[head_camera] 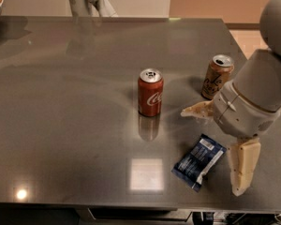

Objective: Pick rxbar blueberry

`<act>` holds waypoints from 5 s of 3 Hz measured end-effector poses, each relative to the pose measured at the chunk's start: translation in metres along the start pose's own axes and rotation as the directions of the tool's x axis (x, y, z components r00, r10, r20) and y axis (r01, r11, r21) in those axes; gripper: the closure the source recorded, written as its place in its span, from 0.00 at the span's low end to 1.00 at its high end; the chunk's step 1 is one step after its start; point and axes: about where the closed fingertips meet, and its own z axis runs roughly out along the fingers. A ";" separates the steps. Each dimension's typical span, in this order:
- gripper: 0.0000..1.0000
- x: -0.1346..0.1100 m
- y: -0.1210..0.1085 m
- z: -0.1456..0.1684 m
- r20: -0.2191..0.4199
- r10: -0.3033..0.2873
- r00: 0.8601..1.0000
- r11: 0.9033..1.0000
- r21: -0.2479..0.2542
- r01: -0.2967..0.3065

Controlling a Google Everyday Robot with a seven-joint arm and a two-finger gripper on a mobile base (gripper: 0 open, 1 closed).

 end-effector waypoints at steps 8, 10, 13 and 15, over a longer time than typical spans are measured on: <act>0.63 0.007 0.001 0.041 0.043 -0.109 0.993 0.984 -0.139 0.114; 1.00 0.008 -0.013 0.021 0.084 -0.090 0.992 0.989 -0.108 0.099; 1.00 -0.020 -0.038 -0.042 0.216 -0.082 0.973 0.995 -0.034 0.092; 1.00 -0.034 -0.069 -0.073 0.233 -0.103 0.967 0.994 0.064 0.090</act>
Offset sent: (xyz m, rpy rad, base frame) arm -0.0025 -0.0079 -0.0331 -0.0331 0.1156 0.0897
